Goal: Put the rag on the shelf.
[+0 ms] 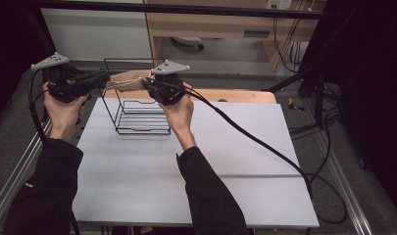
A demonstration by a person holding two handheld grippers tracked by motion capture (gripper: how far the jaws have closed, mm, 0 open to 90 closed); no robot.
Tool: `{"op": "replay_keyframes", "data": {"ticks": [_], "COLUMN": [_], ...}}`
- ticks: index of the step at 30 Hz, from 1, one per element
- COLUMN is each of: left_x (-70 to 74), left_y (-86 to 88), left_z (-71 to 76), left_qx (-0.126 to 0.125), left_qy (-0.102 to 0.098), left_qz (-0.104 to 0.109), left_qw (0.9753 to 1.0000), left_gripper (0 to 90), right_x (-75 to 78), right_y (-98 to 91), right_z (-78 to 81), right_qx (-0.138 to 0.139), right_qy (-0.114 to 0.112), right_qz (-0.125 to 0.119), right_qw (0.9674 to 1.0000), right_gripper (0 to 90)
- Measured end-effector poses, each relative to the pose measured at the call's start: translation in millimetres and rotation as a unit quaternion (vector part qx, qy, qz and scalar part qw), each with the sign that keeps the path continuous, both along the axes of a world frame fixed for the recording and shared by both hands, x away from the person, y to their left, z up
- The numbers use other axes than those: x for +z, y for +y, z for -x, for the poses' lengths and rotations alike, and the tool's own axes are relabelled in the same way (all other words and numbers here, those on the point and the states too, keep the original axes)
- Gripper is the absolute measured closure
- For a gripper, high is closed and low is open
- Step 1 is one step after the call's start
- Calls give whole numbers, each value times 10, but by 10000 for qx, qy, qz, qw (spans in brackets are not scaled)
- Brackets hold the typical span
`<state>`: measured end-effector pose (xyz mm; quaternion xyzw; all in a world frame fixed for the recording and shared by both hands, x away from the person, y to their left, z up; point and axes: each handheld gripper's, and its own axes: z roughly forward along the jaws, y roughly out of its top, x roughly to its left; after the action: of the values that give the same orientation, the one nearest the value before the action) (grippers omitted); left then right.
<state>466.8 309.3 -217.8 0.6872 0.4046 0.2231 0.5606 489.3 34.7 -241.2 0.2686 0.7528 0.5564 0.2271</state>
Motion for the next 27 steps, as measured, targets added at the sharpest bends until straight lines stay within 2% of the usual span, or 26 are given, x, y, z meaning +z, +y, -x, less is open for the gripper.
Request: {"op": "replay_keyframes", "data": {"ticks": [3,7,10,15,19,24,27], "left_x": [-57,-173,-227,-238,-232,-240,-256], "left_y": [-54,-93,-94,-88,-87,-108,-125], "left_z": [-25,-25,-20,-29,-31,-30,-38], "left_qx": [-134,-301,-335,-313,-282,-250,-231], "left_qy": [168,358,402,395,361,335,340], "left_qz": [-60,-90,-131,-152,-162,-213,-252], "left_qw": [9998,9989,9985,9986,9988,9989,9988], "left_gripper": [807,830,840,853,864,874,880], "right_x": [-13,-21,-39,-47,-13,59,89], "right_y": [-8,-14,-21,-31,-55,-97,-117], "right_z": [-1,3,2,4,25,49,31], "right_qx": [23,44,70,125,203,227,195], "right_qy": [8,21,46,57,16,-42,-9], "right_qz": [-6,47,75,67,21,-166,-270], "right_qw": [10000,10000,9999,9999,9998,9996,9994], "right_gripper": [821,807,790,753,678,612,624]}}
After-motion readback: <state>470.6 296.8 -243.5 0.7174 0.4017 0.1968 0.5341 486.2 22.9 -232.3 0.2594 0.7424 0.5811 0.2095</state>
